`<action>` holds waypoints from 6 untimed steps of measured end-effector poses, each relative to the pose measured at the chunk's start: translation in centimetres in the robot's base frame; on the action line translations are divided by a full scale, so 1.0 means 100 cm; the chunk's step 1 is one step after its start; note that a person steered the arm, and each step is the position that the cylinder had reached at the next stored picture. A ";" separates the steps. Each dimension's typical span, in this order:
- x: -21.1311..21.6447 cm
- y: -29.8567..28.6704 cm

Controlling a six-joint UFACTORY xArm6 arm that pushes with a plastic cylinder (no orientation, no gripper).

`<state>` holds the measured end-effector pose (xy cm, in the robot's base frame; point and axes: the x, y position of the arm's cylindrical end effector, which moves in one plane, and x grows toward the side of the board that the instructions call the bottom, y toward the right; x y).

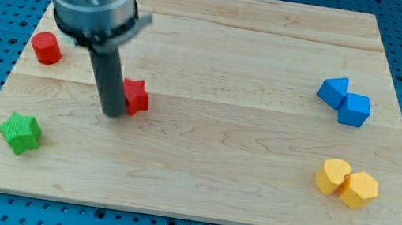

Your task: Move the red star into the red circle

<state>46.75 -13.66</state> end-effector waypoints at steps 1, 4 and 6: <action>0.020 0.010; -0.011 0.046; -0.056 -0.063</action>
